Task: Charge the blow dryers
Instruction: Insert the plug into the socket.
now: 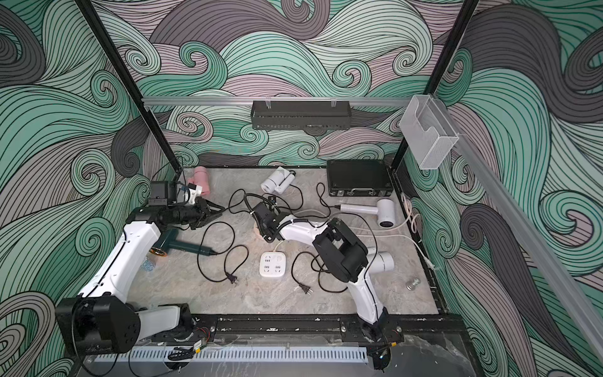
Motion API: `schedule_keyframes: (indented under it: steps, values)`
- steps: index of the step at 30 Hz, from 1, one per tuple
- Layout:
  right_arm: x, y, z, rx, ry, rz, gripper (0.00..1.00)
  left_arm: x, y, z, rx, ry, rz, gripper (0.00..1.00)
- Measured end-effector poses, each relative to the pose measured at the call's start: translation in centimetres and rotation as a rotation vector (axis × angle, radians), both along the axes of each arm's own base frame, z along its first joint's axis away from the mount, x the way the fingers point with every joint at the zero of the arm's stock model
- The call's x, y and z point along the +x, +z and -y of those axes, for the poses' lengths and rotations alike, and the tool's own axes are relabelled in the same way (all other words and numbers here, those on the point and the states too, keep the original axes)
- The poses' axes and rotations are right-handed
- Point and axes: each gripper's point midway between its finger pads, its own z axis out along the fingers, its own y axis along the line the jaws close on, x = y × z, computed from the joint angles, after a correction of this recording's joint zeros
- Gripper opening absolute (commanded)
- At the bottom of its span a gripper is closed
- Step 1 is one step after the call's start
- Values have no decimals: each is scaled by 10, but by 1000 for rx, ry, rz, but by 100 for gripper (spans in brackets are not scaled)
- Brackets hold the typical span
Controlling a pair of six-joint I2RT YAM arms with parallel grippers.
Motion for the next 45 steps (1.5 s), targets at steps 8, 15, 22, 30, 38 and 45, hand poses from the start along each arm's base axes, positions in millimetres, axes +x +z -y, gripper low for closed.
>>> schedule_keyframes:
  steps: [8,15,22,30,38,45]
  values:
    - [19,2,15,-21,-9,-7,0,0,-3,0,1,-3,-10,28]
    - [19,4,16,-49,46,-39,32,-3,-6,0,11,-15,-15,33]
    - [8,1,22,-75,98,-108,49,-6,-8,0,14,-19,-29,41]
    - [-15,6,21,-59,190,-182,54,-6,-15,-3,33,-3,-59,42]
    - [-42,59,17,69,276,-164,47,12,-38,-11,67,34,-105,40]
    - [-63,94,-8,209,450,-153,31,18,-50,-22,131,72,-123,35]
